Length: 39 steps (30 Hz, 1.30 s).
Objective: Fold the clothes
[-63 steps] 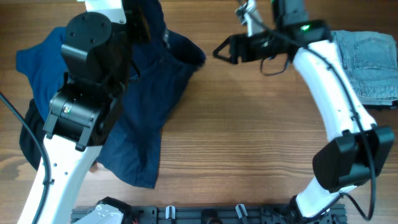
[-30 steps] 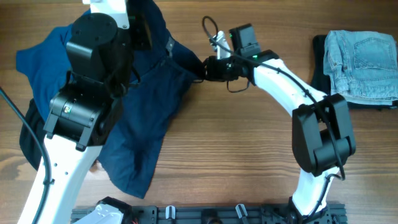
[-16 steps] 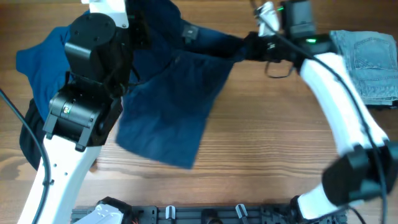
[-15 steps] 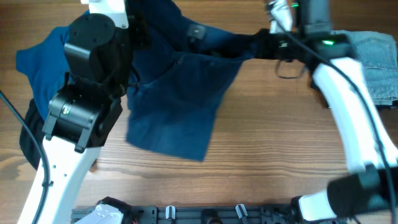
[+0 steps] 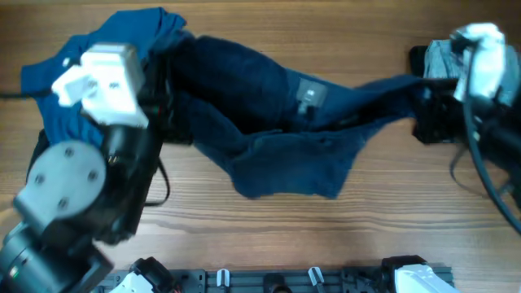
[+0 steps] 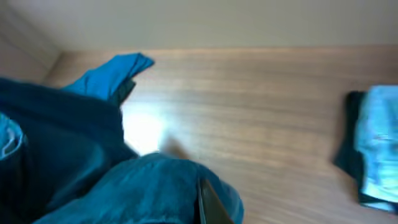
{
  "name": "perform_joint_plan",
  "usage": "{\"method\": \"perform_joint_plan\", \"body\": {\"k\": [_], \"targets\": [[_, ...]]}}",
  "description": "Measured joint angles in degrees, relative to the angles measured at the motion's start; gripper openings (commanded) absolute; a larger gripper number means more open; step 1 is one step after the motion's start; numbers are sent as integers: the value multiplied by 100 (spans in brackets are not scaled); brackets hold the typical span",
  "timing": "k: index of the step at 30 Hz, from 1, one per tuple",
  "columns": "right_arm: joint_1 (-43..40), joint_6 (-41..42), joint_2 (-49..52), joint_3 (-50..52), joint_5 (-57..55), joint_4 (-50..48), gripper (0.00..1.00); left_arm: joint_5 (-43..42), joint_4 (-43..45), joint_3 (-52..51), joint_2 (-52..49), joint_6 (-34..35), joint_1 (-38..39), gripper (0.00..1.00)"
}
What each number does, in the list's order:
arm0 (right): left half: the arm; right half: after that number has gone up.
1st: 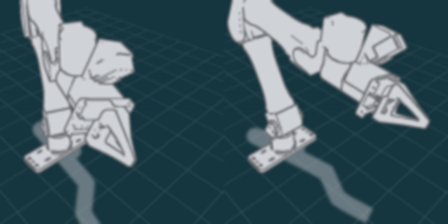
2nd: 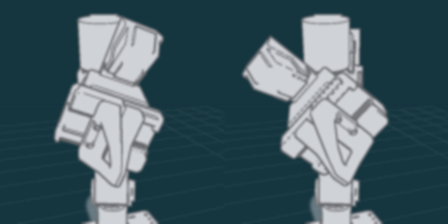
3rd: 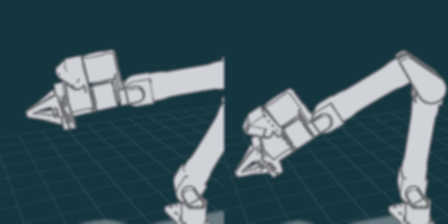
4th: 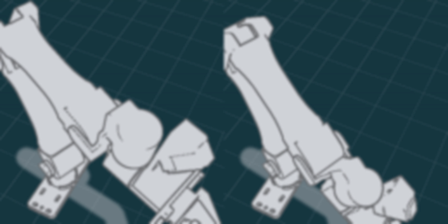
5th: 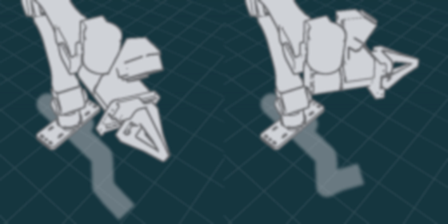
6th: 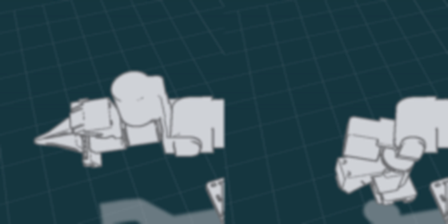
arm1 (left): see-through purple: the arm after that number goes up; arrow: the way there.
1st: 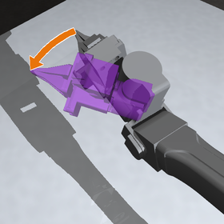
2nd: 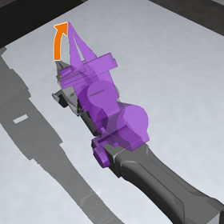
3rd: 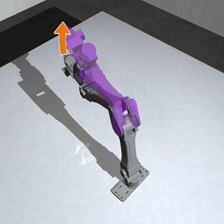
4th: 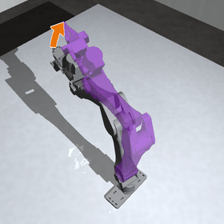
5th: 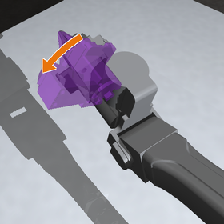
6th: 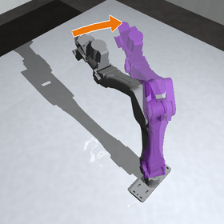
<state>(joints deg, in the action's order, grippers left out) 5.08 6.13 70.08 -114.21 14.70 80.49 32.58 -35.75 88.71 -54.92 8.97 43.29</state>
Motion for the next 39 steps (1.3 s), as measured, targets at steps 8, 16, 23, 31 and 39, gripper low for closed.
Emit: {"method": "perform_joint_plan", "body": {"k": [8, 16, 23, 31, 39], "targets": [[0, 2, -90, -612, -468, 400, 4, 721, -728, 28, 87, 654, 391, 4], [0, -2, 1880, -592, -645, 297, 4, 1740, -870, 39, -1784, 990, 343, 4], [0, -4, 3235, -588, -754, -743, 4, 1867, -7, 39, -3740, 1187, -376, 4], [-4, 46, 5073, -588, -774, -2212, 4, 1670, 1438, 39, -5403, 1558, -1261, 20], [-61, 280, 5683, -542, -822, -4494, 89, 1207, 3773, 28, -6052, 1611, -1650, 100]]}}
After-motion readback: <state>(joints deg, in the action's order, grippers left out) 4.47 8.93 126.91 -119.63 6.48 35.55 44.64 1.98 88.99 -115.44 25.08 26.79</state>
